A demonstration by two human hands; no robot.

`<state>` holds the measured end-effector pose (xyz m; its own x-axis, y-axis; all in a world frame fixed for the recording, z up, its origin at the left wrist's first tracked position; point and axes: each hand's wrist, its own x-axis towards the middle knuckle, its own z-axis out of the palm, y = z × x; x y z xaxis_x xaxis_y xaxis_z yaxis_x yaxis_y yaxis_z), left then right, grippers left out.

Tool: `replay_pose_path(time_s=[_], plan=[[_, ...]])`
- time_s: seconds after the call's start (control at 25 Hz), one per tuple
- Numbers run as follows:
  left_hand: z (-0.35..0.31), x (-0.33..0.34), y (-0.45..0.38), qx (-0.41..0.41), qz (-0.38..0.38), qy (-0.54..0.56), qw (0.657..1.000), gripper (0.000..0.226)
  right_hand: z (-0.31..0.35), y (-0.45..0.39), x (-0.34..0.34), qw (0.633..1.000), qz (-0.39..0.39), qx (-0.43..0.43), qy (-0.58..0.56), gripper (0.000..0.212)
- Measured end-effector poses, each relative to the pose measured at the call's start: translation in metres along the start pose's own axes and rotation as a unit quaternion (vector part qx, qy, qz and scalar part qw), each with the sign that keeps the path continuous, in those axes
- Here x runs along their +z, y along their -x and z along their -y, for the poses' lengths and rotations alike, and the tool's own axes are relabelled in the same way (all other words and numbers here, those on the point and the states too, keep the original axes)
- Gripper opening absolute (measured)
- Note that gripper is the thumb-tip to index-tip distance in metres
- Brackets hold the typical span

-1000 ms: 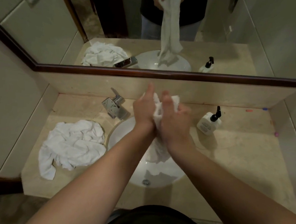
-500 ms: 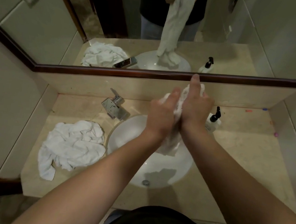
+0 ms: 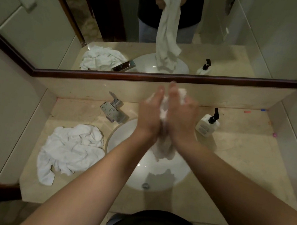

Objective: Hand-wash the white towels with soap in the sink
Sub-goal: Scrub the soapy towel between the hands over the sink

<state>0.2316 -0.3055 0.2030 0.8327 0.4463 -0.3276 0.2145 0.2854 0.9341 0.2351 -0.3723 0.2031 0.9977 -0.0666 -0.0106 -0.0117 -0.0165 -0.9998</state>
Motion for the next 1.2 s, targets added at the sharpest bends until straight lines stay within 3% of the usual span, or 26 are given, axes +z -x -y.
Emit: replay_pose_path(time_s=[0.08, 0.16, 0.32, 0.48, 0.6, 0.68, 0.76, 0.92, 0.96, 1.08, 1.2], plan=[[0.000, 0.001, 0.013, 0.081, 0.013, -0.047, 0.995, 0.047, 0.009, -0.020, -0.009, 0.998, -0.066, -0.008, -0.022, 0.049], [-0.010, -0.003, 0.010, 0.112, -0.031, -0.051, 0.992, 0.055, 0.013, -0.024, -0.013, 0.994, -0.098, -0.026, -0.040, 0.053], [-0.013, -0.008, 0.005, 0.164, -0.076, -0.037, 0.983, 0.053, 0.014, -0.017, -0.016, 0.992, -0.095, -0.012, -0.080, 0.059], [-0.005, 0.000, 0.013, 0.122, -0.049, 0.036, 0.991, 0.054, 0.008, -0.005, -0.008, 0.997, -0.003, -0.023, -0.070, 0.053], [0.002, 0.008, 0.020, 0.123, -0.006, 0.021, 0.992, 0.056, 0.010, -0.017, -0.004, 0.998, -0.006, -0.044, -0.038, 0.055], [-0.001, 0.008, 0.014, 0.104, -0.044, 0.009, 0.994, 0.054, 0.008, -0.013, 0.001, 0.999, -0.009, -0.034, -0.031, 0.055], [-0.002, 0.004, 0.008, 0.034, -0.094, 0.053, 0.994, 0.050, -0.001, -0.001, 0.007, 0.999, 0.030, -0.040, -0.010, 0.052], [0.008, 0.005, 0.020, 0.031, 0.012, -0.018, 0.999, 0.041, -0.007, -0.017, 0.001, 0.998, -0.052, -0.031, 0.028, 0.054], [0.006, 0.005, 0.018, 0.030, 0.000, -0.029, 0.999, 0.040, -0.007, -0.014, 0.000, 0.996, -0.049, -0.051, 0.046, 0.048], [0.000, 0.001, 0.010, -0.032, -0.081, 0.013, 0.996, 0.043, -0.013, 0.005, 0.001, 0.978, 0.064, -0.110, 0.164, 0.030], [0.006, 0.006, 0.021, -0.008, 0.014, -0.033, 0.999, 0.042, -0.006, -0.015, -0.005, 0.997, -0.025, -0.034, 0.062, 0.049]])
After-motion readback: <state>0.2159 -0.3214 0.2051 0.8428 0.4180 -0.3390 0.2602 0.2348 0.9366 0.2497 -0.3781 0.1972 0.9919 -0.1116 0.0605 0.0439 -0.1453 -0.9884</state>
